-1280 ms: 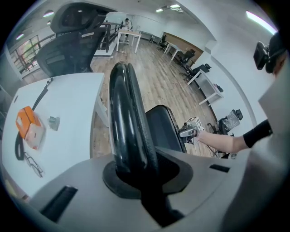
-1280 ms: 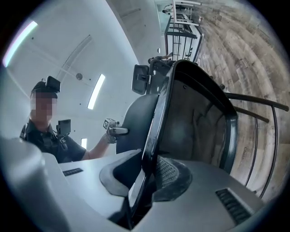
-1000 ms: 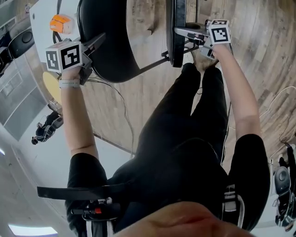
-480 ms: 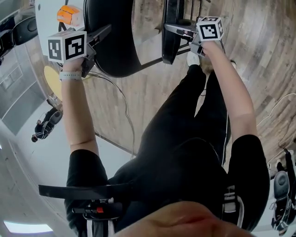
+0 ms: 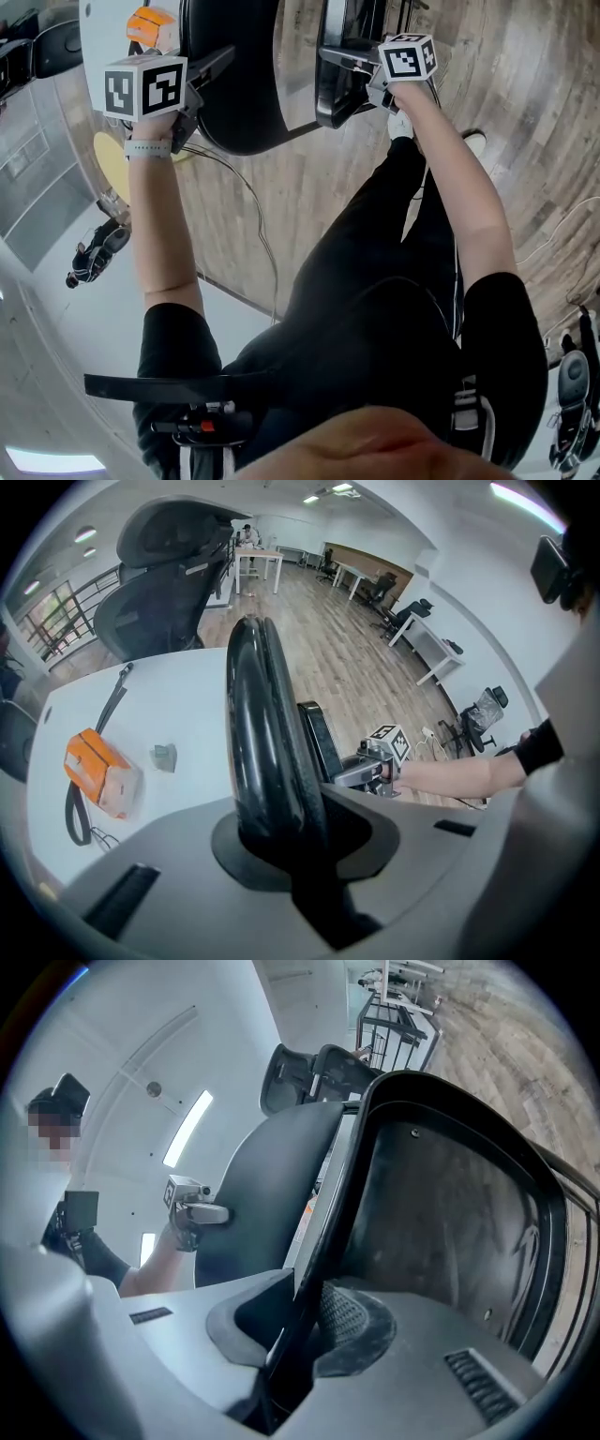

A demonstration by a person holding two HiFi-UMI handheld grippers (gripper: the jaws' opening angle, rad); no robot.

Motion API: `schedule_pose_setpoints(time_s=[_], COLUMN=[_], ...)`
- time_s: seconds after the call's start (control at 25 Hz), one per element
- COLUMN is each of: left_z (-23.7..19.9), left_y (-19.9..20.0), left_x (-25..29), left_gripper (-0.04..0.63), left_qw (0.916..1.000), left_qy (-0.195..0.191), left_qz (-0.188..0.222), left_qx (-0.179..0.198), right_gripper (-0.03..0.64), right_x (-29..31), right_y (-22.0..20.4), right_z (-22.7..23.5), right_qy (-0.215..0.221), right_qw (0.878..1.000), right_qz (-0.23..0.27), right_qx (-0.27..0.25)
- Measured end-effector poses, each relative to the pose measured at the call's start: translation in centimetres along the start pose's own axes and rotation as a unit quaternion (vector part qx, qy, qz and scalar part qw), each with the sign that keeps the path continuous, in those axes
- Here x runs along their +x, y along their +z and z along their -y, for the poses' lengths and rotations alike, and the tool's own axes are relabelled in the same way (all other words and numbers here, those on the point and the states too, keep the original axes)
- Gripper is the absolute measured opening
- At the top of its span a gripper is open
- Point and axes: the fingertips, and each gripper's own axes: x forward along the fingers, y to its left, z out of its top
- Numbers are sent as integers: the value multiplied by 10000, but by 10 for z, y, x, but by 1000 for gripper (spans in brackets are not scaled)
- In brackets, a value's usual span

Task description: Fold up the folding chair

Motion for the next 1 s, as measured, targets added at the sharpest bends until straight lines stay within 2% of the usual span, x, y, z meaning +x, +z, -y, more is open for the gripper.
schedule_pose_setpoints(time_s=[0.4,0.72,1.0], left_z=[-24,-37,-35], left_y=[-6,-10,-8], left_x=[-1,2,2], left_gripper=[58,58,63], left_qw=[9999,9998,9999], left_qy=[65,33,-4], left_qz=[4,49,85], left_qx=[-96,-187,-111], right_gripper=[57,57,58], right_x=[46,60,61], right_y=[-4,-5,-5], right_z=[19,27,28], right_qy=[-348,-409,-456], right_qw=[9992,9990,9988], right_qz=[-82,-24,1], right_qx=[188,196,194])
